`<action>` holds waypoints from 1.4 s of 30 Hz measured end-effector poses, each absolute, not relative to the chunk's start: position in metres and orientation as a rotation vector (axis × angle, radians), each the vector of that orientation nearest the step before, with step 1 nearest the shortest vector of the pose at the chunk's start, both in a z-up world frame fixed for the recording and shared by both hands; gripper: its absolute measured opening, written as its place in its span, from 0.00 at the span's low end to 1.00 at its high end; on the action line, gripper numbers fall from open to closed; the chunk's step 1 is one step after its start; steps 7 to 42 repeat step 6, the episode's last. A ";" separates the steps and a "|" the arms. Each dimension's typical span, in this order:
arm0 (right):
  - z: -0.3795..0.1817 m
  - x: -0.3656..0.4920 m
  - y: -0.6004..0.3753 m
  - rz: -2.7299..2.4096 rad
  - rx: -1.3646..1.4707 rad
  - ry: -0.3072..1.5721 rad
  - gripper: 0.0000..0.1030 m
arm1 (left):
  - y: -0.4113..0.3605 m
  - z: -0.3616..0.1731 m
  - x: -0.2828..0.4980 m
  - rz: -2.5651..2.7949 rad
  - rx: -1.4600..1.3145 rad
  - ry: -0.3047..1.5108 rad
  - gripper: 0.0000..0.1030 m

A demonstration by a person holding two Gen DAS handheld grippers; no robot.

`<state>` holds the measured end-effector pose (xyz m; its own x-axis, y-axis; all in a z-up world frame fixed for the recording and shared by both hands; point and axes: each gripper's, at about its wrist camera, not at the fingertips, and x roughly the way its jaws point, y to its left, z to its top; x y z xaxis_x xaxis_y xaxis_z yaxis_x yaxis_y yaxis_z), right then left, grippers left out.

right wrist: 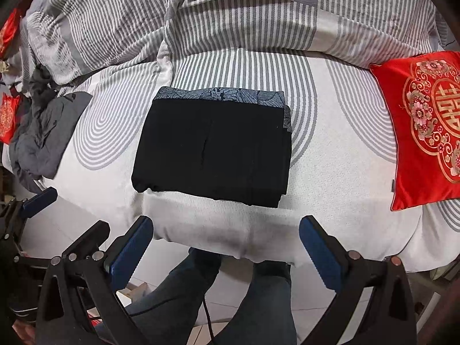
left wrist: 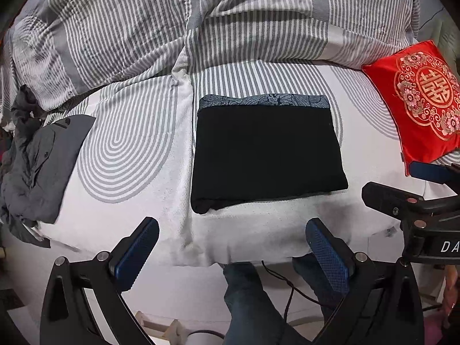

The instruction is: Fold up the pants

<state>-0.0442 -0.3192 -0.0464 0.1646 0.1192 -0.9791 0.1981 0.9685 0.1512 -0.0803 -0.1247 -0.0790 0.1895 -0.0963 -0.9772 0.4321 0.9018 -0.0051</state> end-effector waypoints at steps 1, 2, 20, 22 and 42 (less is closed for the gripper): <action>-0.047 -0.045 -0.318 -0.059 0.270 1.410 0.99 | -0.124 -0.078 -0.080 -0.384 0.292 1.328 1.00; -0.047 -0.045 -0.318 -0.059 0.271 1.411 0.99 | -0.123 -0.077 -0.080 -0.388 0.288 1.324 1.00; -0.048 -0.045 -0.318 -0.059 0.275 1.416 0.99 | -0.123 -0.077 -0.081 -0.390 0.292 1.322 1.00; -0.048 -0.045 -0.318 -0.059 0.275 1.416 0.99 | -0.123 -0.077 -0.081 -0.390 0.292 1.322 1.00; -0.048 -0.045 -0.318 -0.059 0.275 1.416 0.99 | -0.123 -0.077 -0.081 -0.390 0.292 1.322 1.00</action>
